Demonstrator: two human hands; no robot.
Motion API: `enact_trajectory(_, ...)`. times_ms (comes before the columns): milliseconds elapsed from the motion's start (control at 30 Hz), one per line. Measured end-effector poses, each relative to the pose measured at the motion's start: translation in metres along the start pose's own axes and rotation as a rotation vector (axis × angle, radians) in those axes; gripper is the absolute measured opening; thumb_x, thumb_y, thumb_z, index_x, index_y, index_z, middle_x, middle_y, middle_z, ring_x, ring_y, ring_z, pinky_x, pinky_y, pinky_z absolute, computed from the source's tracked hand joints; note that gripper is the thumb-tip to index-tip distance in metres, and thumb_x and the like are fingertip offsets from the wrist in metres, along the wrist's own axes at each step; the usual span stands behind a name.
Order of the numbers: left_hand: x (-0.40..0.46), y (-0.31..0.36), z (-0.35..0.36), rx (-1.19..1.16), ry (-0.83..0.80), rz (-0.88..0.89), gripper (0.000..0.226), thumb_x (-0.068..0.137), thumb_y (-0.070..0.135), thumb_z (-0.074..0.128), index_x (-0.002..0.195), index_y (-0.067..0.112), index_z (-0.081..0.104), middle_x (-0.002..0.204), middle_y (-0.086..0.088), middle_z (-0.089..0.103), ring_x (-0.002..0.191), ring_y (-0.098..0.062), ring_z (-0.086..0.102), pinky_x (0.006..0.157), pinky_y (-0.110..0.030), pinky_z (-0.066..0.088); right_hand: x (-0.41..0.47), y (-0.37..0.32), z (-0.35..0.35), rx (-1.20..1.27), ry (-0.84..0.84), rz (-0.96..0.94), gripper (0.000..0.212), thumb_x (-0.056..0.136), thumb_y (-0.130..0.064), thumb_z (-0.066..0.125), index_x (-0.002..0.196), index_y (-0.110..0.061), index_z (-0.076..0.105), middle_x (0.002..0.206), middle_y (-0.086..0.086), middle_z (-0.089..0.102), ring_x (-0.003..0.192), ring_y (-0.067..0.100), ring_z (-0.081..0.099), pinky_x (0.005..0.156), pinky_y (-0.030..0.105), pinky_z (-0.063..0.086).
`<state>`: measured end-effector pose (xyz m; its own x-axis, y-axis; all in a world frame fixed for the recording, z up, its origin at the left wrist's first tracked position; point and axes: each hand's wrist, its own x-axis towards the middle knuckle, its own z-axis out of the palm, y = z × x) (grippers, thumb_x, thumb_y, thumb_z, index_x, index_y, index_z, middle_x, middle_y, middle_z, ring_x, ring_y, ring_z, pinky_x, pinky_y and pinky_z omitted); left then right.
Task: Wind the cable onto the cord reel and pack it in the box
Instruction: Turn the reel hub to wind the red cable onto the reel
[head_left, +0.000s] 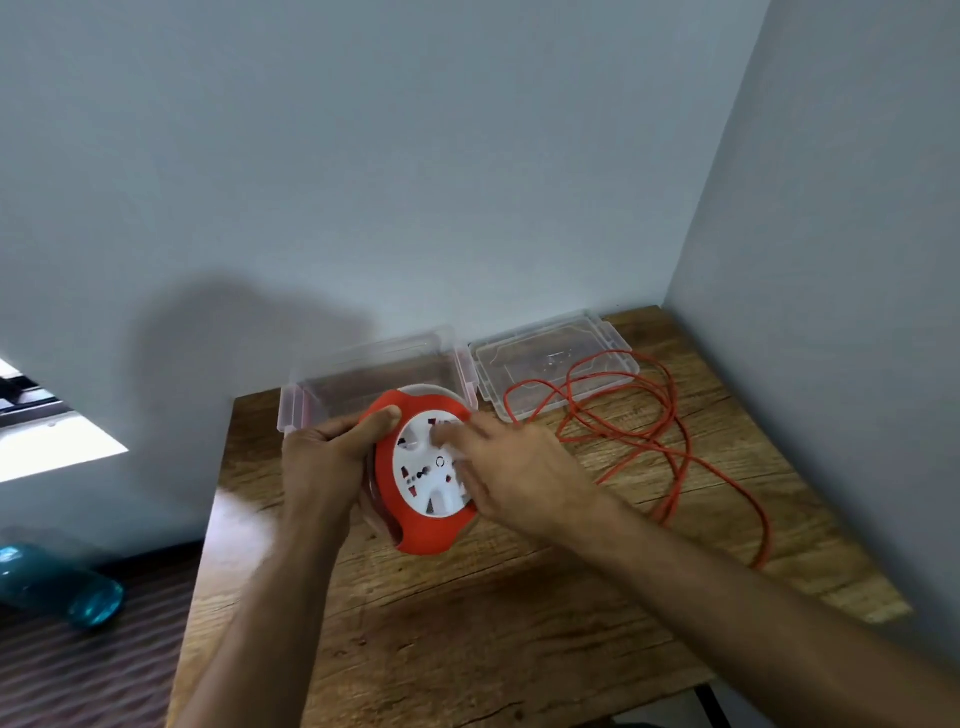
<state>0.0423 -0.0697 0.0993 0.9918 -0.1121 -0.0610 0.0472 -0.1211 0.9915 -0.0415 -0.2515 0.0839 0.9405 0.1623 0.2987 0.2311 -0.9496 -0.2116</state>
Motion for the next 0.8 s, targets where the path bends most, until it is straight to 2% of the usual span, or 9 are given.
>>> enact_trajectory(67,0.004,0.000,-0.005,0.051,-0.034,-0.024,0.013,0.079,0.034,0.082,0.068,0.028,0.079,0.067,0.007,0.080,0.060,-0.016,0.078,0.046,-0.017,0.055,0.001,0.010,-0.007,-0.158,-0.127,-0.294,0.057,0.091,-0.024,0.069,0.140,-0.032,0.043,0.131,0.015,0.054,0.081,0.029,0.069,0.050,0.036,0.057)
enact_trajectory(167,0.011,0.006,-0.012,0.113,-0.100,-0.068,0.018,0.080,0.031,0.082,0.064,0.023,0.081,0.067,0.001,0.081,0.058,-0.019,0.078,0.046,-0.021,0.057,0.004,0.015,-0.011,-0.193,-0.235,-0.490,0.062,0.093,-0.014,0.065,0.144,-0.038,0.037,0.146,0.021,0.039,0.096,0.036,0.067,0.053,0.038,0.059)
enact_trajectory(233,0.016,0.013,-0.016,0.139,-0.171,-0.092,0.017,0.080,0.030,0.082,0.065,0.023,0.082,0.067,-0.005,0.081,0.057,-0.022,0.078,0.046,-0.022,0.057,0.007,0.017,-0.012,-0.246,-0.255,-0.626,0.062,0.095,-0.015,0.062,0.145,-0.041,0.035,0.150,0.022,0.035,0.097,0.037,0.066,0.056,0.041,0.061)
enact_trajectory(367,0.019,0.026,-0.017,0.183,-0.330,-0.110,0.017,0.080,0.030,0.079,0.066,0.020,0.083,0.068,-0.011,0.080,0.055,-0.025,0.077,0.044,-0.023,0.057,0.017,0.016,-0.016,-0.302,-0.230,-0.715,0.073,0.091,-0.017,0.071,0.142,-0.042,0.026,0.153,0.022,0.030,0.085,0.036,0.067,0.053,0.041,0.061)
enact_trajectory(500,0.020,0.028,-0.013,0.184,-0.306,-0.066,0.026,0.069,0.036,0.084,0.076,0.011,0.082,0.072,-0.012,0.081,0.061,-0.031,0.079,0.046,-0.027,0.059,0.022,0.008,-0.014,-0.315,-0.218,-0.683,0.070,0.087,-0.026,0.077,0.143,-0.042,0.039,0.146,0.021,0.040,0.091,0.044,0.066,0.055,0.048,0.062)
enact_trajectory(600,0.017,0.023,-0.009,0.136,-0.244,-0.052,0.027,0.063,0.039,0.086,0.074,0.014,0.082,0.072,-0.007,0.082,0.061,-0.025,0.079,0.046,-0.026,0.058,0.017,0.004,-0.007,-0.316,-0.148,-0.508,0.065,0.092,-0.042,0.066,0.148,-0.041,0.033,0.128,0.017,0.056,0.075,0.032,0.067,0.048,0.036,0.056)
enact_trajectory(667,0.016,0.020,-0.007,0.063,-0.177,-0.058,0.019,0.066,0.033,0.088,0.073,0.016,0.082,0.072,-0.005,0.082,0.062,-0.024,0.079,0.046,-0.026,0.059,0.013,0.000,0.000,-0.241,-0.055,-0.308,0.063,0.093,-0.052,0.056,0.149,-0.039,0.031,0.115,0.011,0.066,0.076,0.026,0.067,0.052,0.032,0.049)
enact_trajectory(733,0.015,0.015,-0.004,0.046,-0.127,-0.019,0.016,0.071,0.031,0.088,0.079,0.019,0.082,0.072,0.001,0.082,0.062,-0.020,0.079,0.048,-0.024,0.059,0.006,-0.009,0.012,-0.048,0.053,-0.085,0.063,0.087,-0.057,0.058,0.143,-0.036,0.038,0.100,0.007,0.072,0.077,0.027,0.069,0.060,0.034,0.052)
enact_trajectory(800,0.011,0.009,0.000,0.068,-0.070,0.049,0.015,0.071,0.033,0.088,0.081,0.026,0.080,0.072,0.011,0.081,0.065,-0.011,0.079,0.049,-0.017,0.057,0.001,-0.024,0.020,0.241,0.133,0.234,0.063,0.079,-0.062,0.061,0.133,-0.036,0.040,0.092,0.003,0.073,0.076,0.027,0.070,0.065,0.037,0.057)
